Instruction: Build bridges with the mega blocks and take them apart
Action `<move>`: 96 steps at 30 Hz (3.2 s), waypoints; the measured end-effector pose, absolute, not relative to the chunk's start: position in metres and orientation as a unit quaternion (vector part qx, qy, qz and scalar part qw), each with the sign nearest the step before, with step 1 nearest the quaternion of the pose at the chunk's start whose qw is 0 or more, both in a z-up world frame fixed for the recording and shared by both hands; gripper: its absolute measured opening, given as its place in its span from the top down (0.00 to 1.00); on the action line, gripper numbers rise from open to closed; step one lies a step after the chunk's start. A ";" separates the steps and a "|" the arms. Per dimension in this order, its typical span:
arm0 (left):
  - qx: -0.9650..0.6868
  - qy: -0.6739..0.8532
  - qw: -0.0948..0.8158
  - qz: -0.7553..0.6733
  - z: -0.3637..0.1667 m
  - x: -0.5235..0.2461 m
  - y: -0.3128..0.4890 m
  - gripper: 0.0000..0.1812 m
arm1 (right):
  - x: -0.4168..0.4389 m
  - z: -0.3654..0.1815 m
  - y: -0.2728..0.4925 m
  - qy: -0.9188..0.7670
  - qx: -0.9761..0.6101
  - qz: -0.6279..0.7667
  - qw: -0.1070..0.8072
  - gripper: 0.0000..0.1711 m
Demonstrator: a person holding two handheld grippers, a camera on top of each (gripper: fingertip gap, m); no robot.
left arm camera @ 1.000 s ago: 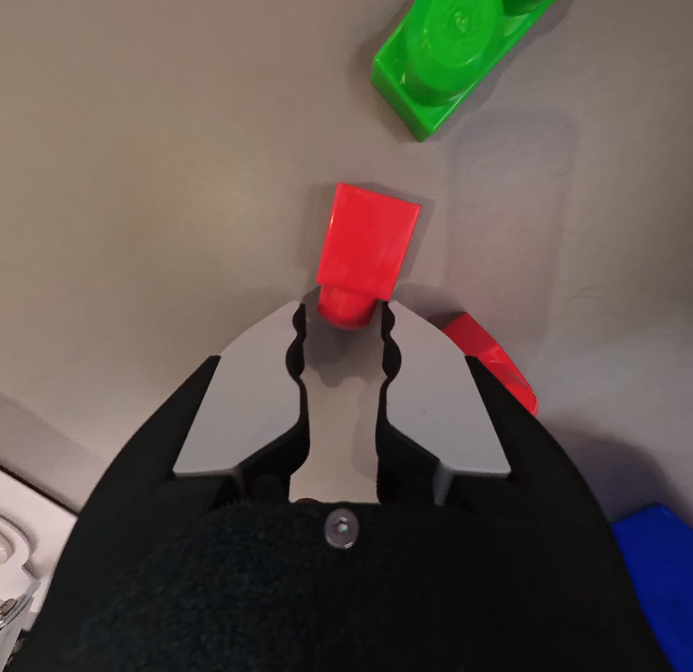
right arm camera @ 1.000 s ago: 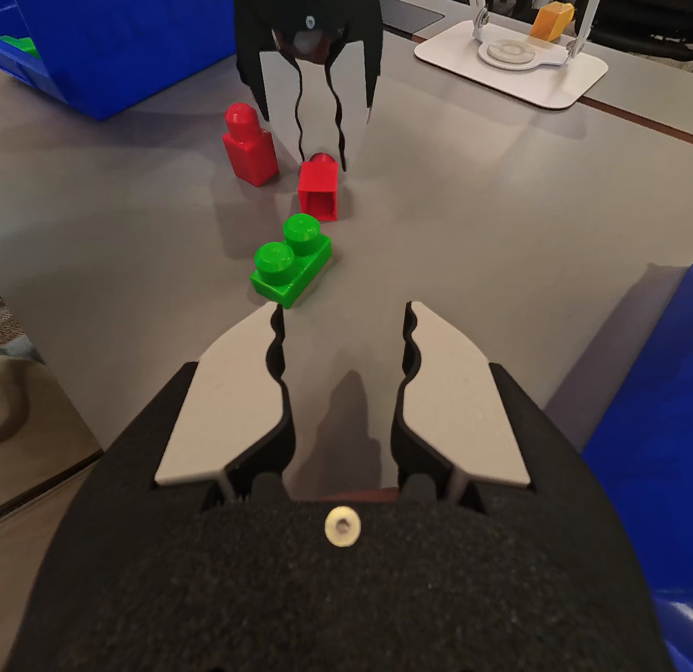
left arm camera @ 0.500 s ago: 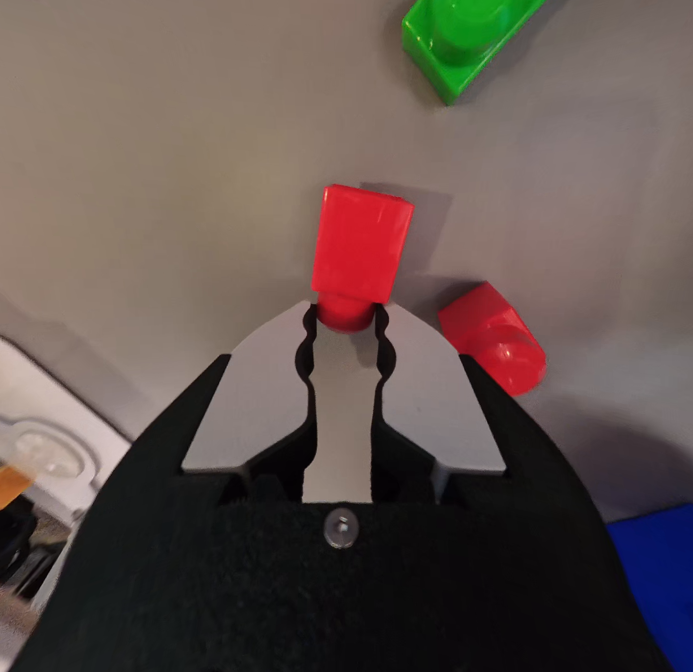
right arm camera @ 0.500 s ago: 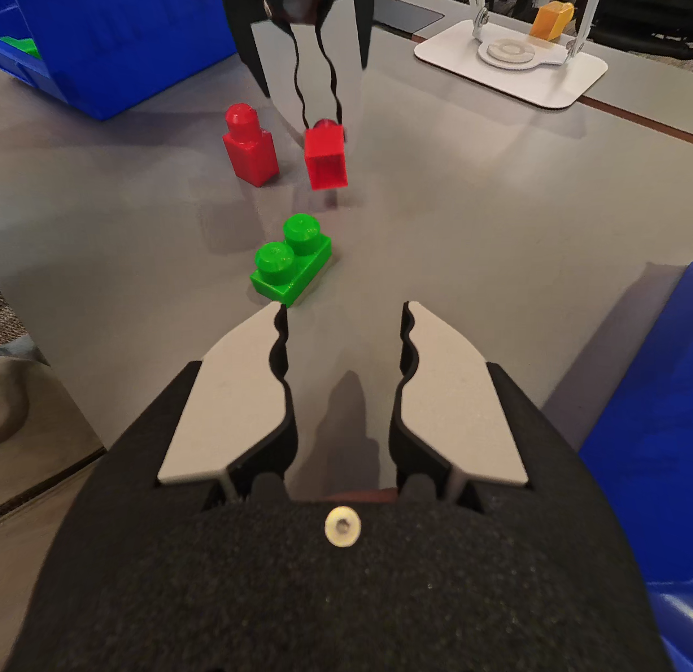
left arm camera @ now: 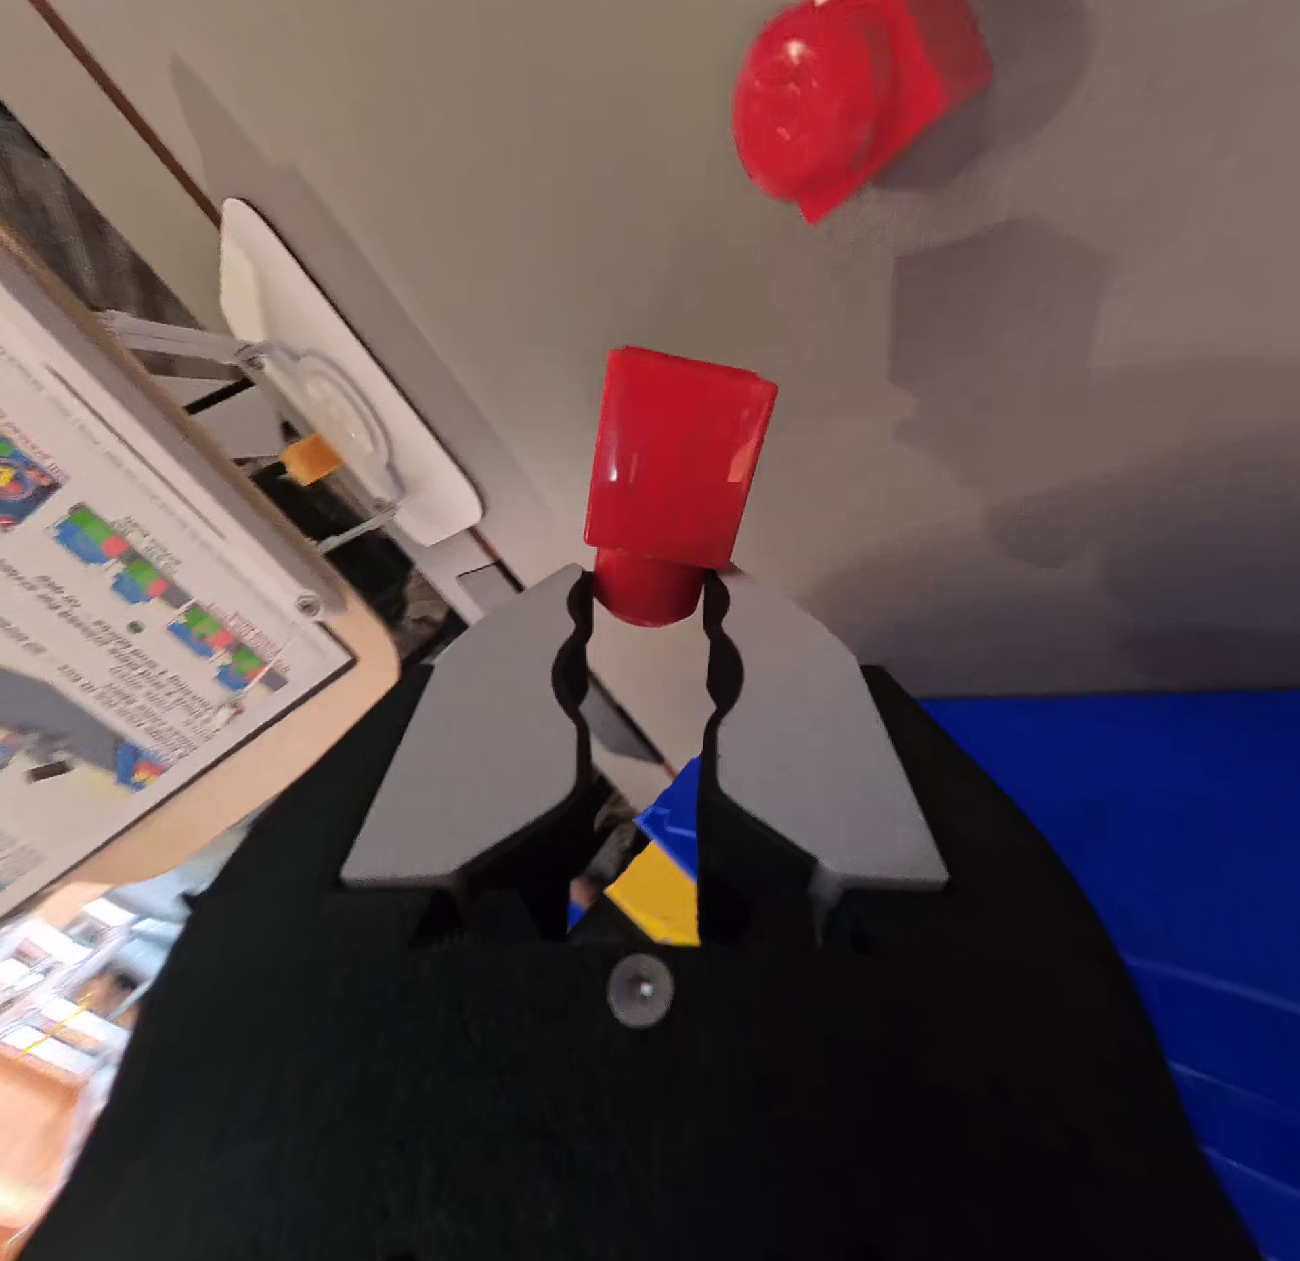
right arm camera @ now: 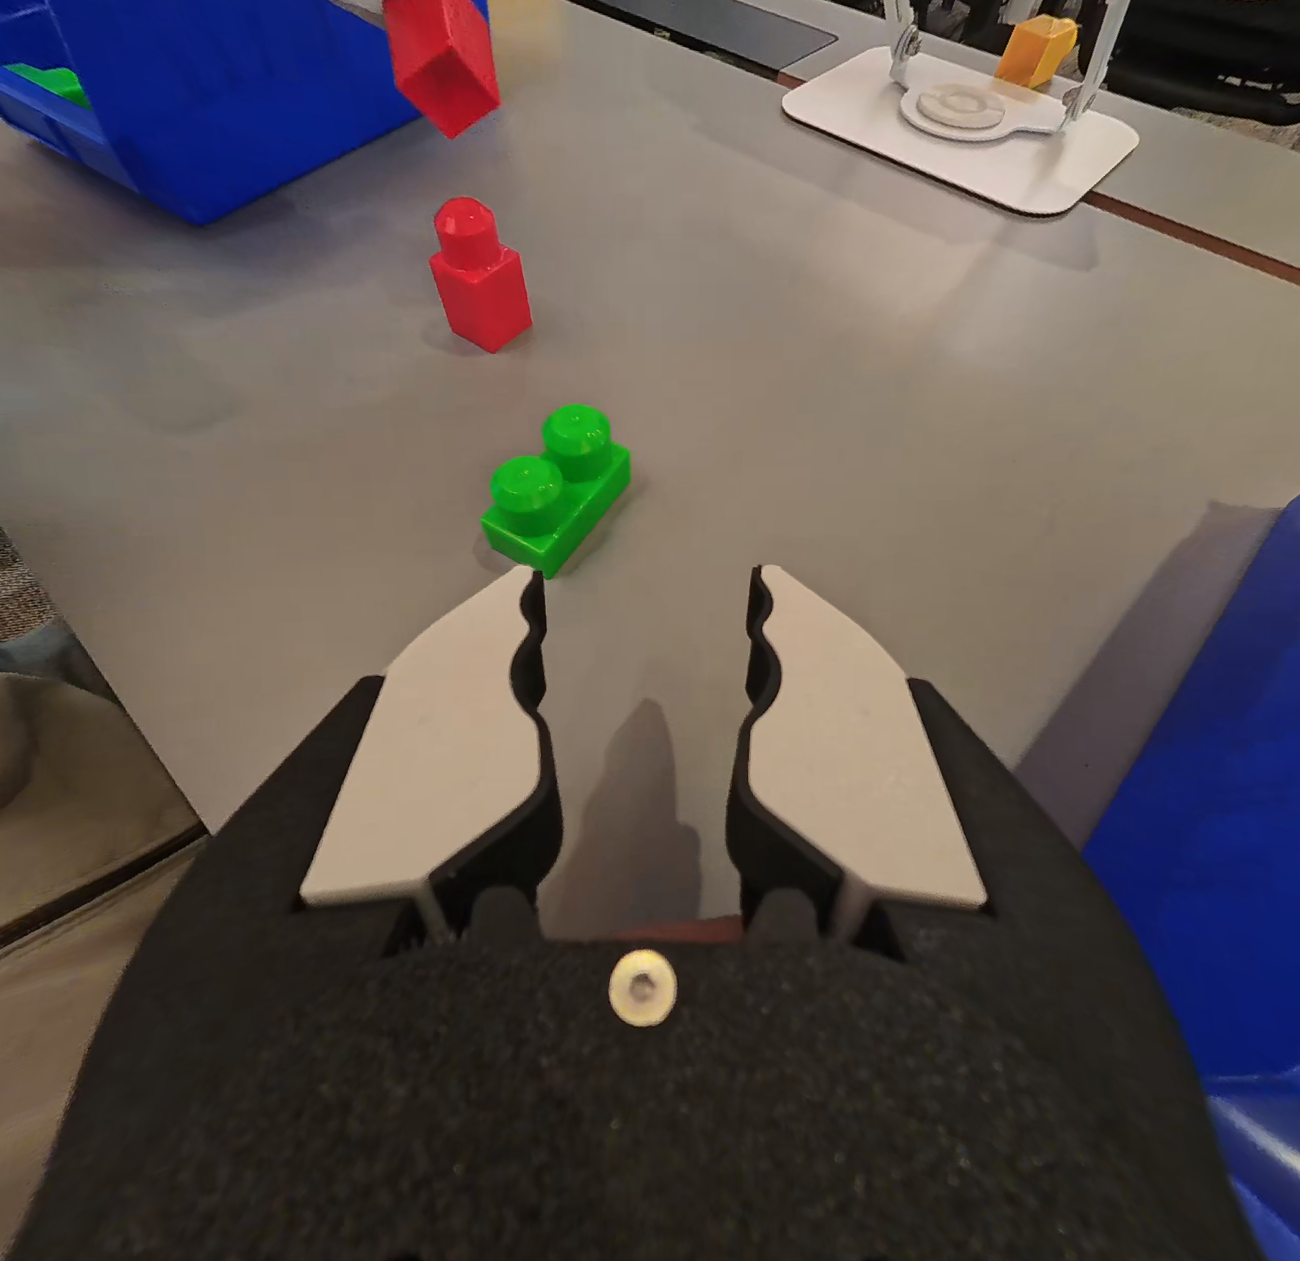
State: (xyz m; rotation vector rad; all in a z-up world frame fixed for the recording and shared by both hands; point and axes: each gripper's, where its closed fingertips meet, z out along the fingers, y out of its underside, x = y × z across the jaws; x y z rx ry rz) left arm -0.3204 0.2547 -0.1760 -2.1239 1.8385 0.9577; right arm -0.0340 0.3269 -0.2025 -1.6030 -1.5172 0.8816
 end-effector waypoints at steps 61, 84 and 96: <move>-0.811 -0.178 0.555 0.040 -0.193 -0.184 0.194 0.42 | -0.034 -0.200 0.323 -0.590 -0.624 0.356 0.369 0.69; -0.876 -0.275 0.392 0.062 -0.257 -0.241 0.248 0.74 | -0.028 -0.203 0.332 -0.574 -0.630 0.389 0.349 0.69; -0.877 -0.277 0.383 0.089 -0.259 -0.259 0.235 0.75 | -0.030 -0.207 0.332 -0.576 -0.633 0.388 0.343 0.69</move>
